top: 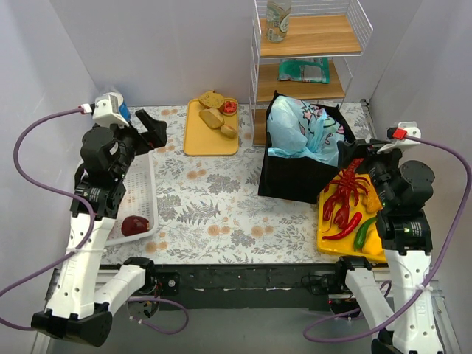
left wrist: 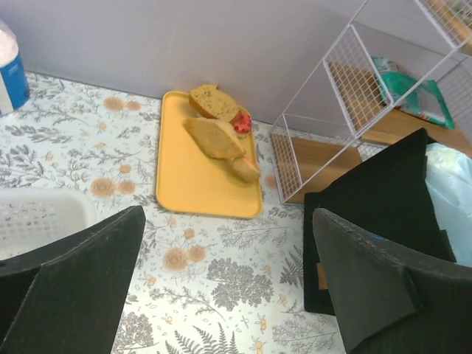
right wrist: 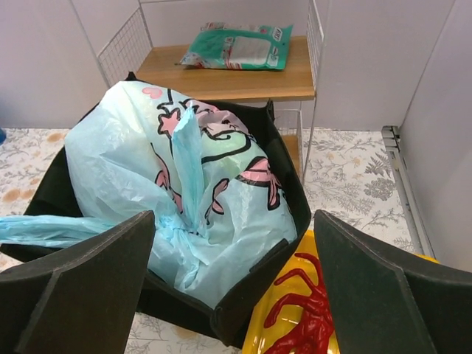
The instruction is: Place the mixed food into the grocery bags and tie them
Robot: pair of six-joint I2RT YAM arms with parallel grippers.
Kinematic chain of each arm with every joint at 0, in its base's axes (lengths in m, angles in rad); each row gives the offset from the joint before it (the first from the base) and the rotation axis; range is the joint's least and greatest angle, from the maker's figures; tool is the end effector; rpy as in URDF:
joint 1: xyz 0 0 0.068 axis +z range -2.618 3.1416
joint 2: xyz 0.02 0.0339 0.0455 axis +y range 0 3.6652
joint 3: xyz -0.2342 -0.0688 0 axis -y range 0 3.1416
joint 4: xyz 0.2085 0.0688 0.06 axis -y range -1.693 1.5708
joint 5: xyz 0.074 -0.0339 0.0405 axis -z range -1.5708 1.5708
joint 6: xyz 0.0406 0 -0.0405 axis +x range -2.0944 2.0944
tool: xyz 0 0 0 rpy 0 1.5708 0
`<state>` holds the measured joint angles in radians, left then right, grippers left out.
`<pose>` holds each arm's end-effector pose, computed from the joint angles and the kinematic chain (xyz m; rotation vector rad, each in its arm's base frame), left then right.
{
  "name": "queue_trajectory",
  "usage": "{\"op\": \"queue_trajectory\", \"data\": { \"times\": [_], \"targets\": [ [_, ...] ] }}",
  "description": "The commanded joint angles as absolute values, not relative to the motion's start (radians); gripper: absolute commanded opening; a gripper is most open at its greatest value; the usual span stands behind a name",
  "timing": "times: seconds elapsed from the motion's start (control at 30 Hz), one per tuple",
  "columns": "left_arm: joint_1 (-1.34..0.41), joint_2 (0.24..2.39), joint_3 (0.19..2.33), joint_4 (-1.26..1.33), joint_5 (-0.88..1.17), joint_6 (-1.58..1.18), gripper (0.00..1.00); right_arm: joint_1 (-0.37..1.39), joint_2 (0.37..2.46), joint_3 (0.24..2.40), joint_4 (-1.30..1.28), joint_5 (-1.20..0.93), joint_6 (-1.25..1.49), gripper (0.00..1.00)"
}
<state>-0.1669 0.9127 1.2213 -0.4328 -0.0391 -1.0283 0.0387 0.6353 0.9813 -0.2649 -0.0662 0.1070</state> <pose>0.1688 -0.0268 0.4051 -0.7668 1.5957 -0.8507 0.1212 0.0074 0.3889 -0.0026 1.4921 0.1670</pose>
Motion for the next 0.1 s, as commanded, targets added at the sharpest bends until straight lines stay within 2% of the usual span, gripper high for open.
{"op": "queue_trajectory", "data": {
  "times": [0.0, 0.07],
  "targets": [
    [-0.167, 0.893, 1.21, -0.472, -0.064, -1.017, 0.98, 0.035, 0.623, 0.986, -0.202, -0.054, 0.118, 0.95],
    [-0.167, 0.89, 1.209, -0.474, -0.052, -1.022, 0.98, 0.035, 0.621, 0.982, -0.201, -0.054, 0.118, 0.95]
  ]
}}
